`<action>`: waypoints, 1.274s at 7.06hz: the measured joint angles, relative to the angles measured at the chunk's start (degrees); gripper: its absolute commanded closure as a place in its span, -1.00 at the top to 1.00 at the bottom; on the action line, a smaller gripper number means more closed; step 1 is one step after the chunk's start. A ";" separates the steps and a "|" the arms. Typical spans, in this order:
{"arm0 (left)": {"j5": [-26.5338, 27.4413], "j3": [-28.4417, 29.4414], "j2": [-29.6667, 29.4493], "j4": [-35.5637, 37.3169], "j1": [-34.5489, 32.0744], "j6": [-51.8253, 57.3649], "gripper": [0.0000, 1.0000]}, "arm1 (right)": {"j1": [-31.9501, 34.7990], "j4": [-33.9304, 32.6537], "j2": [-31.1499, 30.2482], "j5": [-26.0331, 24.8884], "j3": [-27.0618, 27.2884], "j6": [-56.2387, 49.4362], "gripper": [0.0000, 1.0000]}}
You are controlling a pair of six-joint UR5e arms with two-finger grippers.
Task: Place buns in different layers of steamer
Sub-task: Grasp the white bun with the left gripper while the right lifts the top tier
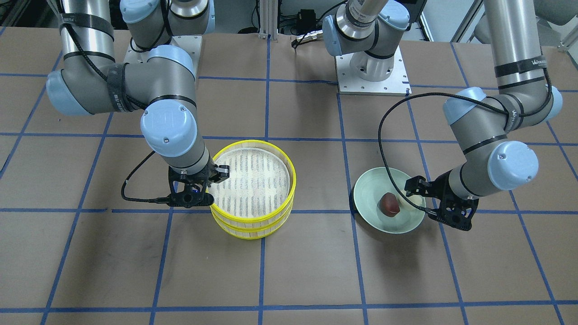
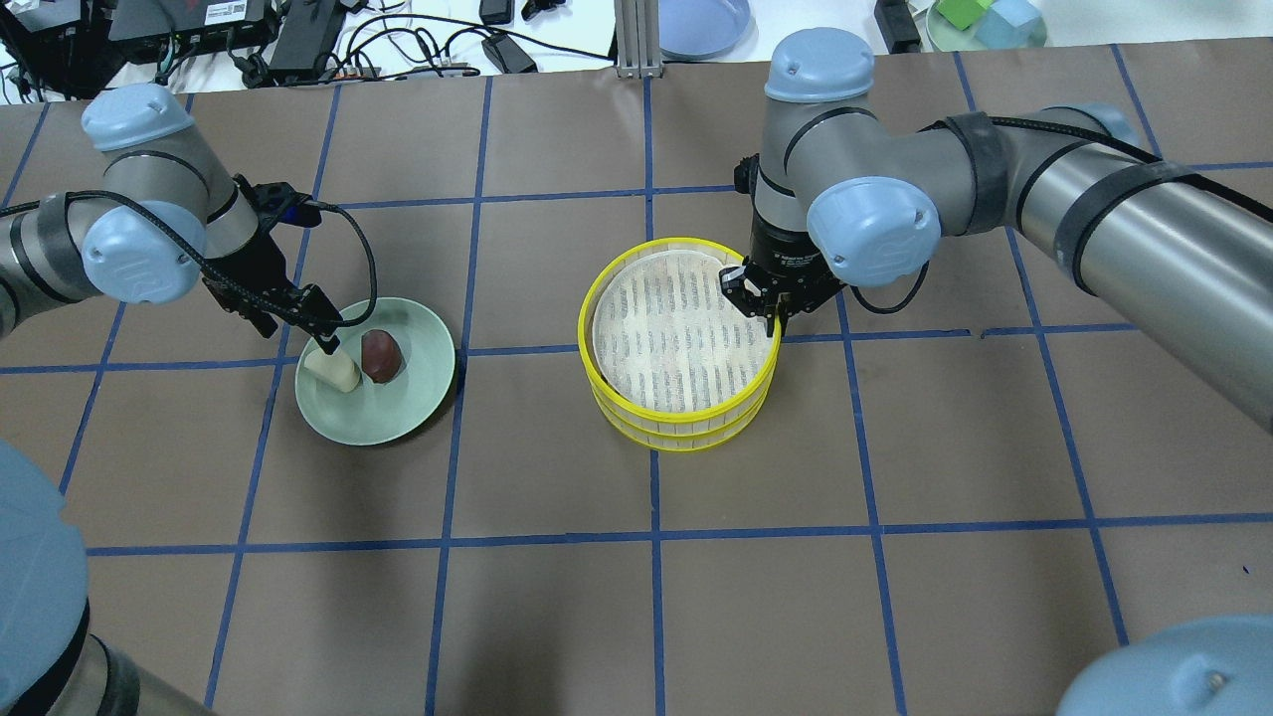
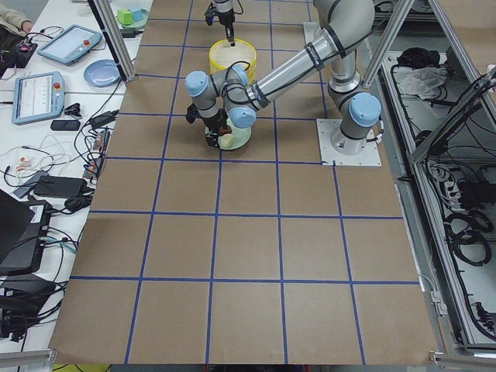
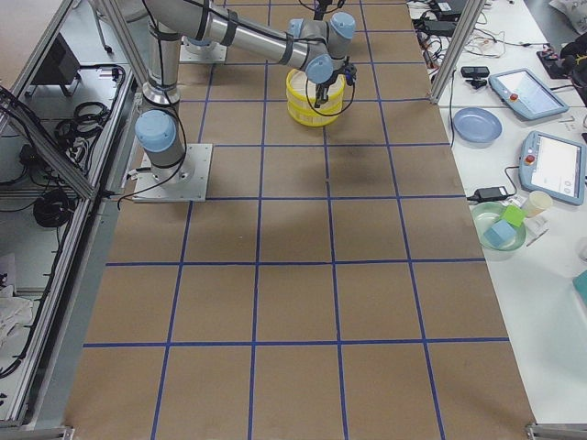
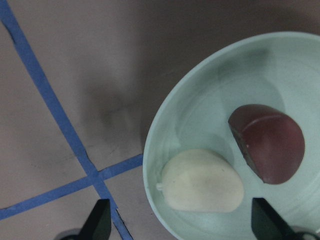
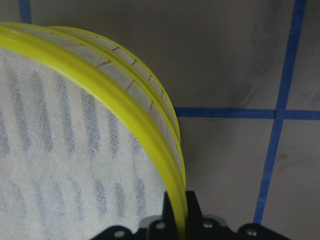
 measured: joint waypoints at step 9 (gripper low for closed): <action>-1.86 -3.20 -0.79 0.21 0.00 0.61 -1.00 | -11.81 8.66 -7.87 -1.81 -3.53 -5.51 -1.00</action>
